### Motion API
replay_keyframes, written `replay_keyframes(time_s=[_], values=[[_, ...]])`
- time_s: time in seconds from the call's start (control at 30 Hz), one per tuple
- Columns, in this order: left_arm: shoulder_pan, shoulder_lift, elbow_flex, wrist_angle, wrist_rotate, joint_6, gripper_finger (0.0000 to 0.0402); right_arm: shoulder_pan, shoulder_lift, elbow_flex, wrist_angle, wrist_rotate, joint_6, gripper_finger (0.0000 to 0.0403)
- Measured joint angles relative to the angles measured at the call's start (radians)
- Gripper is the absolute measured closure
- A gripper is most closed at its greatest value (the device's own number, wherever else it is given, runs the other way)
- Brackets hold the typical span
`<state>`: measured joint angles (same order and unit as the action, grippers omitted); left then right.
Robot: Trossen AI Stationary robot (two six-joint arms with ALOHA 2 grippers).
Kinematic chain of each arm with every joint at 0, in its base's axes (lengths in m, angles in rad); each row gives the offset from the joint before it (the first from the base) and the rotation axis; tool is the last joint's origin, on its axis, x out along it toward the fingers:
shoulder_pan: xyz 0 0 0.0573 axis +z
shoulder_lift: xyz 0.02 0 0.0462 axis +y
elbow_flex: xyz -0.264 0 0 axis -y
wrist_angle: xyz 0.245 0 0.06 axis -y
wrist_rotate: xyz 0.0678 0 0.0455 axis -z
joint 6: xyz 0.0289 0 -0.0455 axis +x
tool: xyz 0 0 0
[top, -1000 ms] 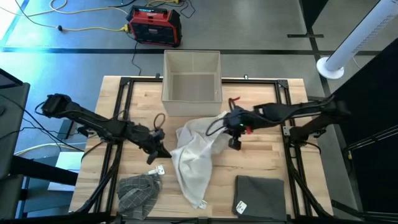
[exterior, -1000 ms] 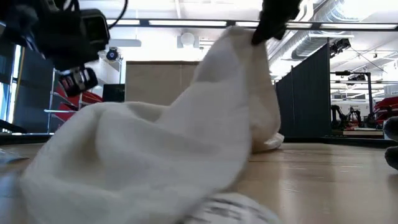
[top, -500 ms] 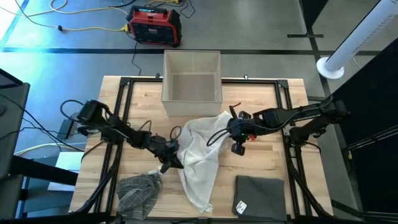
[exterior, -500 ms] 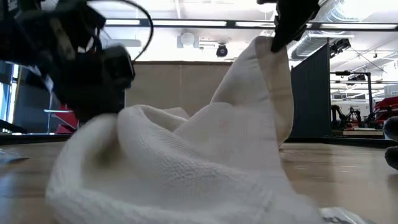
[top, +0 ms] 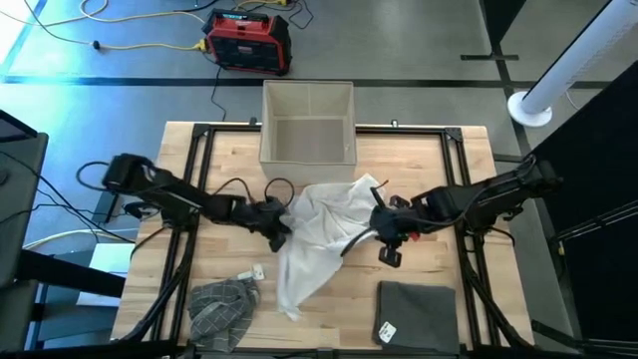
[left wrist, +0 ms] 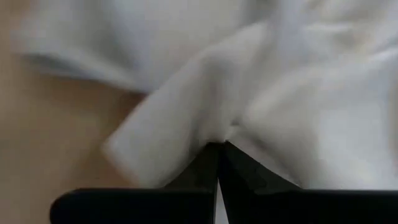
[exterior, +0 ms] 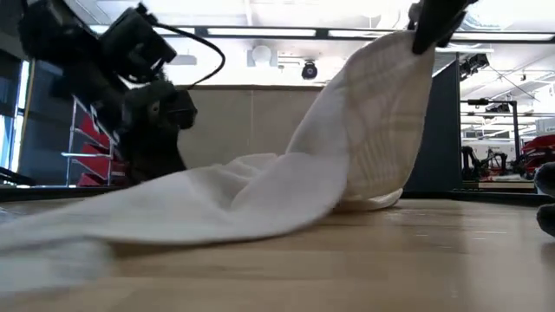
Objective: Fold towel
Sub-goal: Fold the white towel
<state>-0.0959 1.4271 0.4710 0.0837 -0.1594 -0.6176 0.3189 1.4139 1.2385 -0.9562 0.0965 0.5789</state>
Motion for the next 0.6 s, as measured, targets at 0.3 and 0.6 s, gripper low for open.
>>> replay_keyframes(time_s=[0.3,0.6], values=[[0.038,-0.197,0.108,-0.412,-0.321,0.165,0.0401,0.014,0.001,0.0,-0.009,0.061,0.009,0.0401],[-0.08,-0.363,0.229,-0.459,-0.311,0.175,0.0401,0.013,0.0,0.0,-0.068,0.095,0.016,0.0401]])
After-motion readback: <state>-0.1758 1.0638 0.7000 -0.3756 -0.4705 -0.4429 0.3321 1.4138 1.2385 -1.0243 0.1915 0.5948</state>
